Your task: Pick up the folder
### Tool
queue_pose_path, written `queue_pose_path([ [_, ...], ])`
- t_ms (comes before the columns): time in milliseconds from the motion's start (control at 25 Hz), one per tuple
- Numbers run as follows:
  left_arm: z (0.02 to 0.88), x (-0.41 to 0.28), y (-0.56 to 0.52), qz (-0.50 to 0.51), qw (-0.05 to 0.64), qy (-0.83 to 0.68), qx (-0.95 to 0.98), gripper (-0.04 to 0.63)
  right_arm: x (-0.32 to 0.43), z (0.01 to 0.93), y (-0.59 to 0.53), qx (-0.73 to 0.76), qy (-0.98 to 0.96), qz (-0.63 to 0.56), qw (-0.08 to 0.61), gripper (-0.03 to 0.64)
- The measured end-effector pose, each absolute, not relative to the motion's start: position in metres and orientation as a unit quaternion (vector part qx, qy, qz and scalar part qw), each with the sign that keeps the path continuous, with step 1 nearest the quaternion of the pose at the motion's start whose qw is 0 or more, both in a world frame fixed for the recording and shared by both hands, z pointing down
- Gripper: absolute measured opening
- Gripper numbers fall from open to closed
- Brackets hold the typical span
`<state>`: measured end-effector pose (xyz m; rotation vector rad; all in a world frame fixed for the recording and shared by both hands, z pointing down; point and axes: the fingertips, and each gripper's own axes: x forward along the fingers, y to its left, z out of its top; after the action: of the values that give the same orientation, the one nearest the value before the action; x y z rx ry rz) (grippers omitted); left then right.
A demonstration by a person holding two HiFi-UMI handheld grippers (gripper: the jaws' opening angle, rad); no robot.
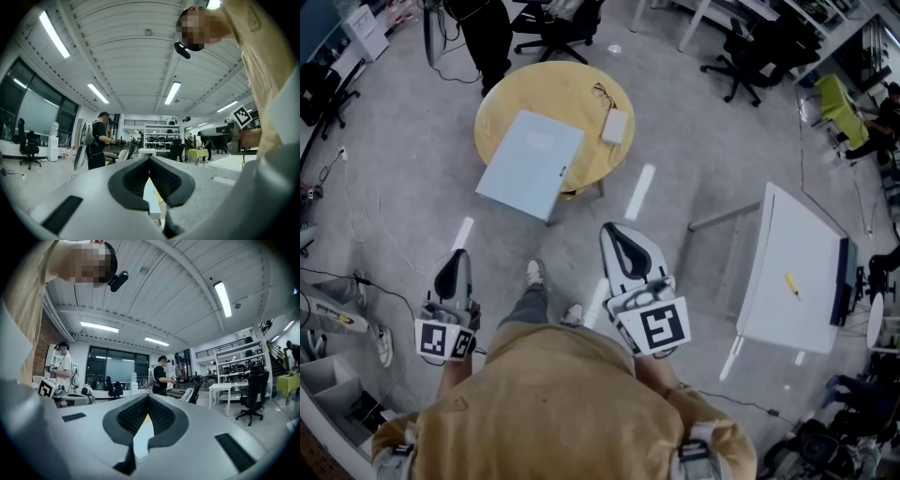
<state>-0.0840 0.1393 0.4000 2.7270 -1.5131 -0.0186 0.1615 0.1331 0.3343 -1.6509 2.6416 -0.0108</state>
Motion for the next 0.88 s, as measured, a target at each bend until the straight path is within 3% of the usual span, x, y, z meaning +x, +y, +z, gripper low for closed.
queue_pose_path([
  [880, 0.426, -0.165, -0.062, -0.011, 0.071, -0.425, 0.902, 0.003, 0.04, 0.314, -0.064, -0.531, 0.847, 0.018, -0.021, 0.0],
])
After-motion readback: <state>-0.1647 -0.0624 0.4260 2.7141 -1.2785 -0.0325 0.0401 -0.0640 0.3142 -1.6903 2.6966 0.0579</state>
